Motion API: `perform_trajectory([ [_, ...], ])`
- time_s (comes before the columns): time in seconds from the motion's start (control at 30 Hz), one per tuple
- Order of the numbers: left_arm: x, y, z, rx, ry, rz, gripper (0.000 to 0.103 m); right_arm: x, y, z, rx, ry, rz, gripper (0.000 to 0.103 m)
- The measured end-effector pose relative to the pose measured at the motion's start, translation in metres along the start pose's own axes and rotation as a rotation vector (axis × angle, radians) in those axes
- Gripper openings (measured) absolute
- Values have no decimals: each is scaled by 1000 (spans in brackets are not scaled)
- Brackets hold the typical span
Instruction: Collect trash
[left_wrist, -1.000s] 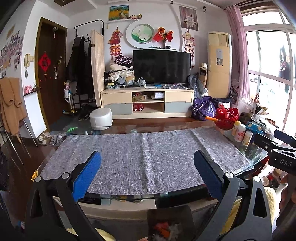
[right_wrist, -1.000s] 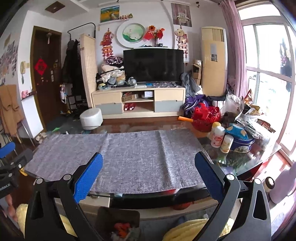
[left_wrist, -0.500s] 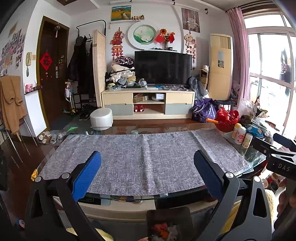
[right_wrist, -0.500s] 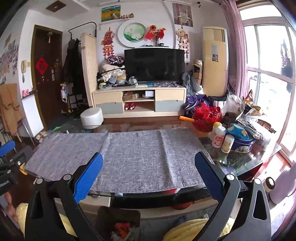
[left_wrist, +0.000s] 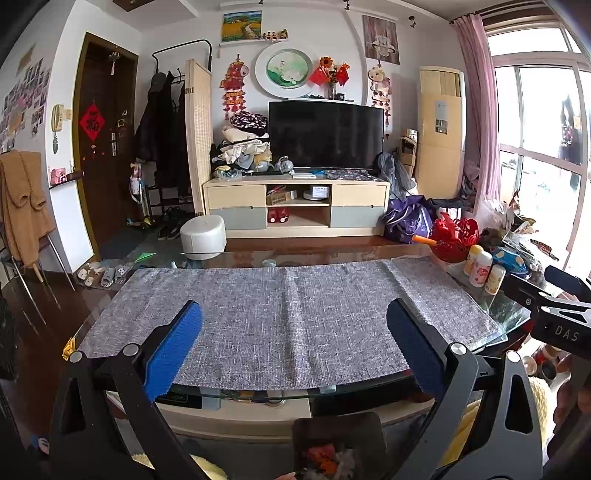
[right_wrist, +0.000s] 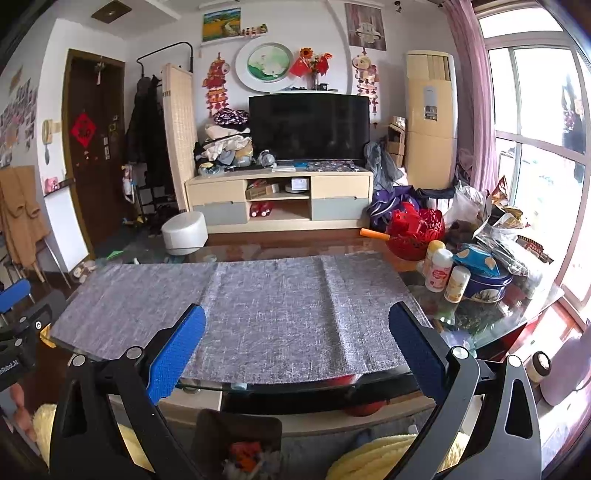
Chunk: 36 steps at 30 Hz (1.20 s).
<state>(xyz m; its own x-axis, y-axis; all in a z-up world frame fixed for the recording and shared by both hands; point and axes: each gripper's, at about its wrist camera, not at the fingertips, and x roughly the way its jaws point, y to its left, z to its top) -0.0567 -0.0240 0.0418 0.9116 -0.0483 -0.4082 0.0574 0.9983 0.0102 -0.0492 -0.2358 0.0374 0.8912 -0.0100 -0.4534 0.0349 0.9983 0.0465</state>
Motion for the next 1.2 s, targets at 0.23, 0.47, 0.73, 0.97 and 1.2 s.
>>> perform_trajectory([
  [0.23, 4, 1, 0, -9, 3, 6, 95, 2, -1, 1, 2, 5, -2, 100],
  [0.47, 4, 1, -2, -7, 4, 2, 95, 5, 2, 0, 6, 10, -1, 100],
  [0.73, 4, 1, -1, -7, 4, 3, 95, 4, 3, 0, 3, 11, 1, 100],
  [0.97, 1, 1, -2, -9, -4, 8, 95, 4, 4, -1, 5, 9, 1, 100],
  [1.2, -1, -1, 0, -8, -7, 13, 95, 5, 4, -1, 7, 8, 0, 100],
])
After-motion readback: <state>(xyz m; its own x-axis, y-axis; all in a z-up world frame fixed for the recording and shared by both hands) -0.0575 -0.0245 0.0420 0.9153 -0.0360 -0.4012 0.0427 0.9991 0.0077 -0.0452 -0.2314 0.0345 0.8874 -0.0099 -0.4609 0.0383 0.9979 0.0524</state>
